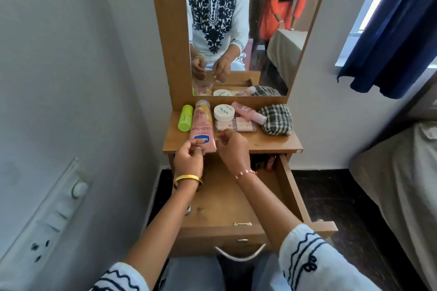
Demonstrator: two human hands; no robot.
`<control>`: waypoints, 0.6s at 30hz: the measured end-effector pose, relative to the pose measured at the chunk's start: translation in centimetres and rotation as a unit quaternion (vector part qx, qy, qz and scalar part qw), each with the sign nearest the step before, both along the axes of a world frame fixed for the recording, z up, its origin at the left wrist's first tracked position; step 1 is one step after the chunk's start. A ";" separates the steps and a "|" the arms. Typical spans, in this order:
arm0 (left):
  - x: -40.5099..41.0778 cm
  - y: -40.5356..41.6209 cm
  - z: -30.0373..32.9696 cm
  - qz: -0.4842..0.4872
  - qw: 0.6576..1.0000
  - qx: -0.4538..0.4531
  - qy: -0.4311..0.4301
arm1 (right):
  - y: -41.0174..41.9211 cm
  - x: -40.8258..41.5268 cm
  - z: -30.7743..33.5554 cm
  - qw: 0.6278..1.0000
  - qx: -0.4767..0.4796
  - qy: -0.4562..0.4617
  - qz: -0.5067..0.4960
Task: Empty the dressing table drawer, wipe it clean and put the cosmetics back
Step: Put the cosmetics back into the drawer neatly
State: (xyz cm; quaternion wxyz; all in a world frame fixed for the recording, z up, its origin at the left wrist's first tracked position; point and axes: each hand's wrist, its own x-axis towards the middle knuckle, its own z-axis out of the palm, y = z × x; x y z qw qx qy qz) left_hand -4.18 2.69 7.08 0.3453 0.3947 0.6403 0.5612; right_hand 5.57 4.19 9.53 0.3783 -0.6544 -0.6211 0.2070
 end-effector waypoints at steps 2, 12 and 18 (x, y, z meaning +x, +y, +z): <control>-0.7 0.9 0.5 0.006 1.000 0.006 0.001 | 0.6 -0.4 0.1 1.000 -0.004 -0.009 0.008; -3.6 8.4 1.7 0.014 0.972 -0.038 0.231 | 2.8 -1.2 -0.2 1.000 0.011 0.007 0.027; -4.1 10.6 1.4 -0.034 0.957 -0.063 0.282 | 3.6 -0.5 -0.9 0.999 0.017 0.033 0.026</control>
